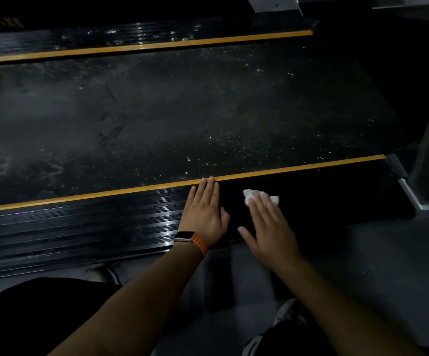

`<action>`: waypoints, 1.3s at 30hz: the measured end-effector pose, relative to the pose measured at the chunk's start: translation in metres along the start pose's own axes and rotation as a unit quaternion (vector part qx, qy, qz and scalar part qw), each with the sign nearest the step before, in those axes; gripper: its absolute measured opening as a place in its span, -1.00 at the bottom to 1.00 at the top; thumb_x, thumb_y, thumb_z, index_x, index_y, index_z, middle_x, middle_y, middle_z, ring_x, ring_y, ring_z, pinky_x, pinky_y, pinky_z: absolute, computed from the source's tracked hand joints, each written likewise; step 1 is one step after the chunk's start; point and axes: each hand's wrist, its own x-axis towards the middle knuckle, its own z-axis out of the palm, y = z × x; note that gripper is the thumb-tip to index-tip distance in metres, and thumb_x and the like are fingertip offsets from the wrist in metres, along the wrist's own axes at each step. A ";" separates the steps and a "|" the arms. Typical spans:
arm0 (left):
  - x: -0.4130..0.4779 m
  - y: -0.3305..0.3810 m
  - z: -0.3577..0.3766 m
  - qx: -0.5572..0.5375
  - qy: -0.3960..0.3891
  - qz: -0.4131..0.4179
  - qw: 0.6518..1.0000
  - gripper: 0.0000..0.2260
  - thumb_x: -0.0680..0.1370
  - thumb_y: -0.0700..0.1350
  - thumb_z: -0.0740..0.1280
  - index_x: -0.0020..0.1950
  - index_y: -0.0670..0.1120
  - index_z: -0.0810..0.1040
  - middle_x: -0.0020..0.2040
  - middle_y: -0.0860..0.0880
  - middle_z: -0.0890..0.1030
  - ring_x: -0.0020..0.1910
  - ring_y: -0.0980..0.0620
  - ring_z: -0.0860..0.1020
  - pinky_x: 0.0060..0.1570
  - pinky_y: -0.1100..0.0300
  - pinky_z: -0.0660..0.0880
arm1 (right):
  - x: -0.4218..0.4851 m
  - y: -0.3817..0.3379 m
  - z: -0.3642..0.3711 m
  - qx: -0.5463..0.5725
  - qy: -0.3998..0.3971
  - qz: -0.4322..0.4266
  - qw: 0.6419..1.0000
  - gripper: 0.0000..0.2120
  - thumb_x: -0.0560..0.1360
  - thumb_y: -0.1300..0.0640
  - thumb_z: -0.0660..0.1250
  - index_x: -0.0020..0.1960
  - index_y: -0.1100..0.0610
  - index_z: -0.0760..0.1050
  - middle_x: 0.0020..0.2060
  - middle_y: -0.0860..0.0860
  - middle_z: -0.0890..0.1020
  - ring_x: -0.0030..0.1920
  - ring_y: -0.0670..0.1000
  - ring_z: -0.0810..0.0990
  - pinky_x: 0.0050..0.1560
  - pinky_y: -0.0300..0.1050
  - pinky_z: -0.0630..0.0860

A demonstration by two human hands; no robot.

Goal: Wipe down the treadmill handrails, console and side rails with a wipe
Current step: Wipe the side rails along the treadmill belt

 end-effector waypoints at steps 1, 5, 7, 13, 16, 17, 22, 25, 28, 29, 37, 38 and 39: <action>0.000 0.000 0.000 0.000 0.000 0.000 1.000 -0.30 0.60 0.17 -0.17 0.67 -0.16 0.03 0.68 -0.13 -0.02 0.66 -0.04 -0.12 0.63 -0.01 -0.14 | 0.002 0.001 -0.001 -0.001 -0.012 -0.024 1.000 -0.27 0.69 -0.28 0.02 0.65 0.22 0.20 0.66 0.15 0.18 0.68 0.10 0.05 0.63 0.16 0.18; 0.000 0.001 -0.001 0.003 -0.004 -0.001 1.000 -0.32 0.62 0.16 -0.15 0.68 -0.16 0.01 0.68 -0.13 -0.03 0.66 -0.04 -0.13 0.64 -0.03 -0.12 | 0.000 0.038 -0.013 -0.024 -0.023 0.017 0.999 -0.28 0.69 -0.29 -0.07 0.66 0.17 0.19 0.66 0.07 0.14 0.68 0.04 0.01 0.65 0.11 0.13; 0.000 0.001 -0.002 0.003 -0.004 -0.001 1.000 -0.33 0.63 0.16 -0.14 0.68 -0.16 0.01 0.68 -0.13 -0.03 0.66 -0.04 -0.13 0.64 -0.02 -0.12 | 0.002 0.040 -0.016 -0.026 -0.027 0.072 0.997 -0.25 0.68 -0.30 -0.10 0.67 0.19 0.15 0.67 0.10 0.11 0.69 0.05 -0.03 0.66 0.07 0.03; -0.001 0.003 -0.002 0.001 0.006 0.003 1.000 -0.30 0.60 0.17 -0.18 0.67 -0.17 0.07 0.68 -0.14 0.03 0.66 -0.06 -0.07 0.62 0.02 -0.17 | 0.034 0.010 -0.013 -0.029 -0.066 0.001 0.997 -0.19 0.66 -0.35 -0.13 0.68 0.19 0.10 0.68 0.11 0.08 0.69 0.07 -0.06 0.66 0.07 -0.01; -0.001 0.003 -0.003 0.006 -0.001 0.003 1.000 -0.30 0.60 0.17 -0.18 0.67 -0.16 0.05 0.68 -0.13 0.01 0.66 -0.05 -0.09 0.62 0.02 -0.17 | 0.039 0.040 -0.025 -0.020 -0.074 0.053 0.996 -0.18 0.64 -0.38 -0.19 0.70 0.14 0.03 0.70 0.04 0.01 0.68 0.01 -0.12 0.65 0.01 -0.10; -0.001 0.003 -0.003 0.006 -0.003 0.003 1.000 -0.30 0.60 0.17 -0.18 0.67 -0.15 0.04 0.68 -0.13 0.00 0.66 -0.05 -0.09 0.63 0.02 -0.17 | 0.039 0.050 -0.028 -0.013 -0.075 0.086 0.993 -0.19 0.65 -0.38 -0.22 0.71 0.13 -0.02 0.70 0.03 -0.04 0.68 0.00 -0.16 0.65 0.00 -0.13; 0.000 0.002 0.000 0.004 0.005 0.005 1.000 -0.33 0.63 0.16 -0.10 0.66 -0.17 0.09 0.68 -0.14 0.05 0.66 -0.06 -0.05 0.64 -0.01 -0.10 | 0.044 0.027 -0.026 -0.008 -0.072 0.119 0.990 -0.15 0.64 -0.39 -0.17 0.70 0.18 -0.09 0.70 0.09 -0.08 0.68 0.08 -0.20 0.66 0.05 -0.18; 0.000 0.001 0.000 0.005 0.010 0.005 1.000 -0.33 0.62 0.15 -0.09 0.66 -0.18 0.11 0.67 -0.15 0.07 0.66 -0.07 -0.04 0.64 -0.03 -0.07 | 0.042 0.018 -0.022 -0.009 -0.077 0.025 0.997 -0.14 0.62 -0.40 -0.16 0.71 0.16 -0.02 0.70 0.06 -0.04 0.69 0.05 -0.17 0.68 0.08 -0.07; 0.000 0.002 0.000 0.000 0.003 0.007 1.000 -0.36 0.65 0.14 -0.06 0.67 -0.16 0.06 0.68 -0.13 0.02 0.67 -0.05 -0.08 0.64 -0.02 -0.09 | 0.037 0.047 -0.026 -0.015 -0.065 0.048 0.997 -0.17 0.63 -0.41 -0.20 0.71 0.12 0.02 0.70 0.01 -0.01 0.68 -0.01 -0.15 0.67 0.05 -0.05; 0.000 0.003 0.000 -0.001 0.002 0.006 1.000 -0.36 0.66 0.13 -0.05 0.68 -0.16 0.05 0.68 -0.13 0.01 0.67 -0.04 -0.09 0.64 -0.02 -0.09 | 0.033 0.056 -0.028 -0.013 -0.055 0.079 0.995 -0.16 0.63 -0.41 -0.23 0.70 0.12 0.02 0.70 0.01 -0.01 0.68 -0.02 -0.15 0.67 0.02 -0.08; 0.000 0.003 0.002 0.010 0.018 0.003 1.000 -0.34 0.63 0.15 -0.08 0.67 -0.15 0.10 0.68 -0.13 0.06 0.66 -0.04 -0.04 0.63 0.03 -0.10 | 0.013 0.023 -0.014 -0.024 -0.040 -0.001 0.999 -0.19 0.64 -0.36 -0.03 0.67 0.20 0.15 0.67 0.13 0.15 0.69 0.10 0.00 0.65 0.15 0.13; 0.000 0.003 0.002 0.010 0.016 0.001 1.000 -0.34 0.63 0.15 -0.08 0.67 -0.15 0.10 0.68 -0.13 0.06 0.66 -0.04 -0.04 0.63 0.03 -0.10 | 0.010 0.031 -0.017 -0.030 -0.037 0.002 0.999 -0.21 0.65 -0.35 -0.03 0.66 0.19 0.16 0.66 0.12 0.17 0.69 0.09 0.02 0.65 0.13 0.13; -0.001 0.004 0.001 0.010 0.015 -0.002 1.000 -0.34 0.63 0.15 -0.07 0.67 -0.15 0.10 0.68 -0.12 0.06 0.66 -0.04 -0.04 0.63 0.03 -0.11 | 0.008 0.041 -0.020 -0.032 -0.028 0.024 0.999 -0.22 0.65 -0.34 -0.03 0.66 0.18 0.18 0.66 0.11 0.19 0.68 0.08 0.04 0.65 0.11 0.12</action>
